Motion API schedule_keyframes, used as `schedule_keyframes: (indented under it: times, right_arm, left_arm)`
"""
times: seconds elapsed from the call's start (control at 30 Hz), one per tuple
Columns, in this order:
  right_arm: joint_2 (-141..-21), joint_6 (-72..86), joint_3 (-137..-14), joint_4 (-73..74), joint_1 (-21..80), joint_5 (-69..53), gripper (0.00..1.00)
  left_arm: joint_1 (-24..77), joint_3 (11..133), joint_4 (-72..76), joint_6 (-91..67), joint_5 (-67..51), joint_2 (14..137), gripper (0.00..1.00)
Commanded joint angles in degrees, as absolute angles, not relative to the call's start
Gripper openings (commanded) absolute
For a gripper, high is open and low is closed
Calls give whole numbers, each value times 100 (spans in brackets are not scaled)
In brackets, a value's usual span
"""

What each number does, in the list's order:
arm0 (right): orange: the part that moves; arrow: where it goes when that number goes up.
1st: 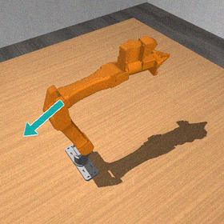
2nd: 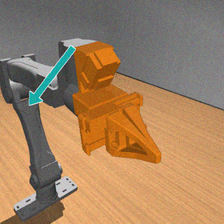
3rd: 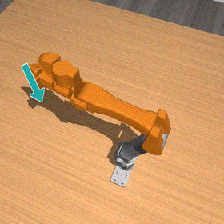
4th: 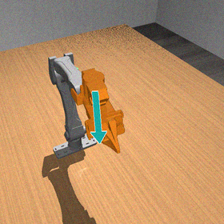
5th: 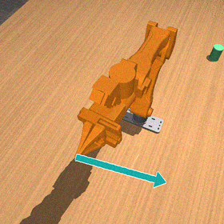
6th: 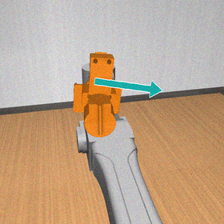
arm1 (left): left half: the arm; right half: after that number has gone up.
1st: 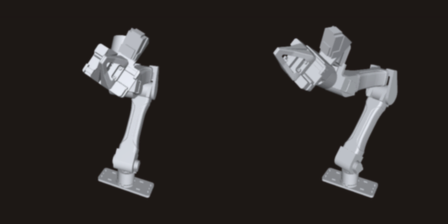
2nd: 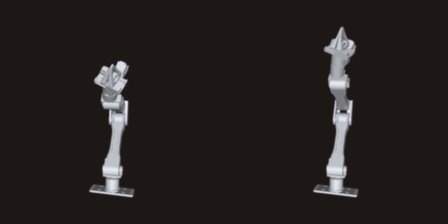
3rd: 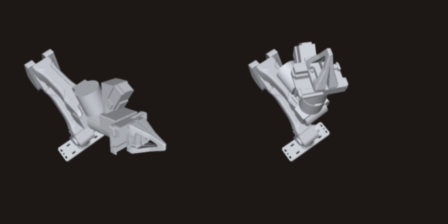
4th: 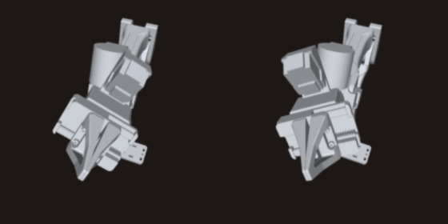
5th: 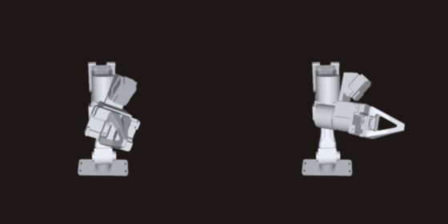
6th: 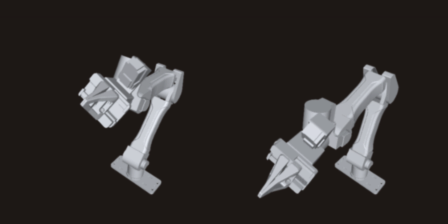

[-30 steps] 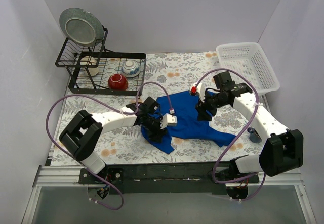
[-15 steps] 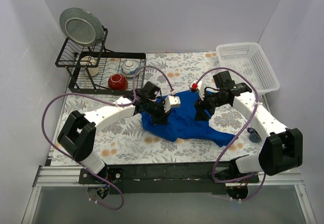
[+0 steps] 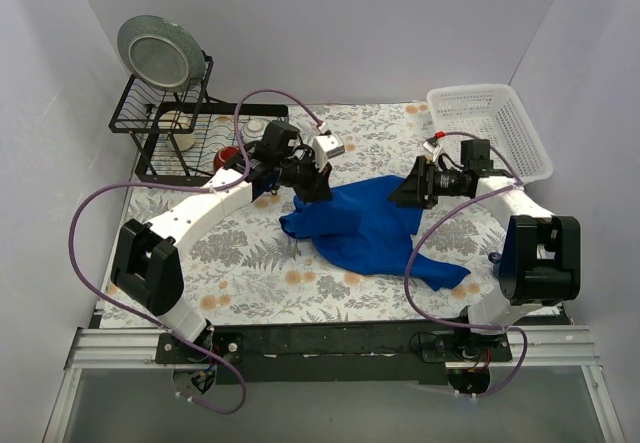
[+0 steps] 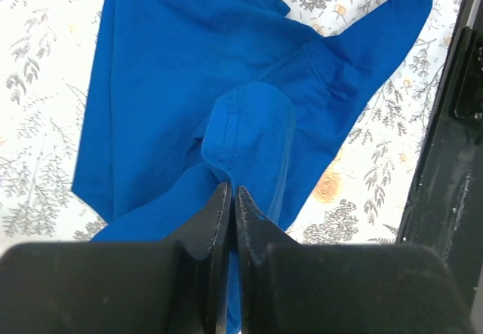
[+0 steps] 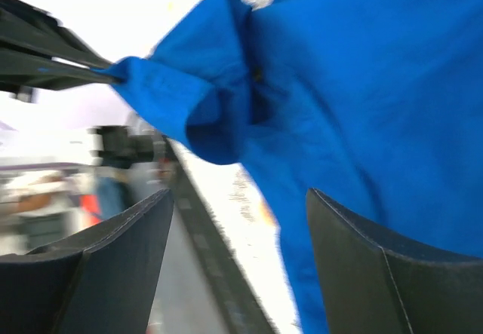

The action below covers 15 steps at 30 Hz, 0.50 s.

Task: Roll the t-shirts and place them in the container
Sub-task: Flatten out the T-shirt at the center of the board.

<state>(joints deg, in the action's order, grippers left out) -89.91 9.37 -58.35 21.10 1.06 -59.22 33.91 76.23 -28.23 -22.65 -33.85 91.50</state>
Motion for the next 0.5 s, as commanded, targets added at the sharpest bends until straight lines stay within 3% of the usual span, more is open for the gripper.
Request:
schedule_keyframes:
  times: [0.0,0.2,0.47]
  right_arm:
    - [-9070,2977,-5353,467,237,-6987,79]
    - [-9596,4137,-5089,-851,299,-7409,79]
    - [-10046,4544,-5335,-1257,835,-7427,77]
  left_arm:
    - [3401,7726,-2918,-2531,-3471,9210,0]
    - [3401,7936,-3102,-2400,-3296,9351,0]
    - [3410,8314,-3138,-2329,-3322,9677,0]
